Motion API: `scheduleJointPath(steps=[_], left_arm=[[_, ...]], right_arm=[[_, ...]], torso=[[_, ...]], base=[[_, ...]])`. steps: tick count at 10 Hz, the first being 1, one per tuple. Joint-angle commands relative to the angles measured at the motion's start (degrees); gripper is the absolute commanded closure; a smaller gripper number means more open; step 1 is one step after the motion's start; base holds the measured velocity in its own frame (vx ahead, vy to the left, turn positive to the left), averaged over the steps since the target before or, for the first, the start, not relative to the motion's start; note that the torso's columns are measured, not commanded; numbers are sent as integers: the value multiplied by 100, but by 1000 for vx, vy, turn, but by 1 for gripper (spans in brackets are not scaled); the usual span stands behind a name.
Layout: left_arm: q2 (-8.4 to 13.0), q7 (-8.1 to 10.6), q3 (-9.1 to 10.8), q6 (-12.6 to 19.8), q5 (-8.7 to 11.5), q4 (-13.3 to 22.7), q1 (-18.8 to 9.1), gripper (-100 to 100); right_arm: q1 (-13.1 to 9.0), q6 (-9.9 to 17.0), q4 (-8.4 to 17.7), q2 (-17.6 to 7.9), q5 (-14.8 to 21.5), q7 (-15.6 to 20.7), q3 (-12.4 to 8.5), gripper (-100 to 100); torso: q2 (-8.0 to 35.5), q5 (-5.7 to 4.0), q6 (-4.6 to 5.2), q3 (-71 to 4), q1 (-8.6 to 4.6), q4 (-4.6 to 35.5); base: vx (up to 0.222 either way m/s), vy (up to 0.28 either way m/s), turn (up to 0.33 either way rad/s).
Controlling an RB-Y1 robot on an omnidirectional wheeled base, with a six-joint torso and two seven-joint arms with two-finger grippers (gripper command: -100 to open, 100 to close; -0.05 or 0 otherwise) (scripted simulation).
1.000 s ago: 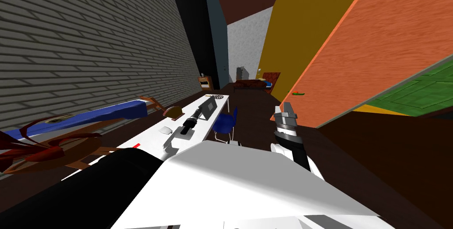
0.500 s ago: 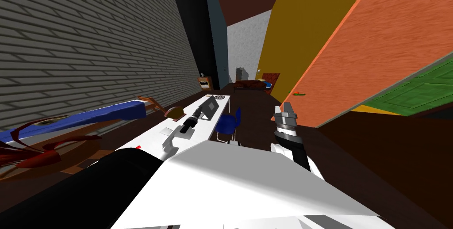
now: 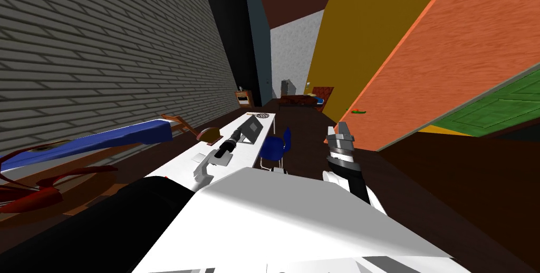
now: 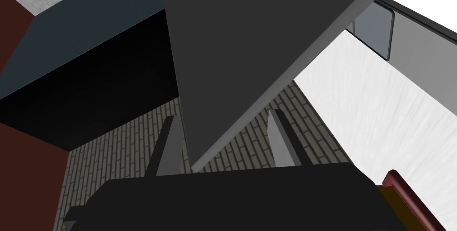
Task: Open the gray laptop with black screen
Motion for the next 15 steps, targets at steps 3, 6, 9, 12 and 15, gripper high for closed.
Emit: scheduleJointPath(steps=[3,6,9,12,15], left_arm=[[-182,363,-96,179,391,19,-20,100],[-228,449,-120,221,490,28,-28,100],[-228,449,-120,221,490,28,-28,100],[-228,449,-120,221,490,28,-28,100],[-142,520,-74,414,538,-250,100,-100]], right_arm=[[0,0,0,1,0,0,1,0],[0,0,0,1,0,0,1,0],[0,0,0,1,0,0,1,0],[0,0,0,1,0,0,1,0],[0,0,0,1,0,0,1,0]], torso=[[-5,-4,1,-5,-17,-1],[-1,-4,-1,-2,1,4],[-2,-4,0,-3,2,4],[-5,-3,-1,-4,4,3],[-4,-3,-1,-4,4,4]], base=[[16,17,47],[4,3,13],[-5,-4,-15],[2,1,6],[16,8,33]])
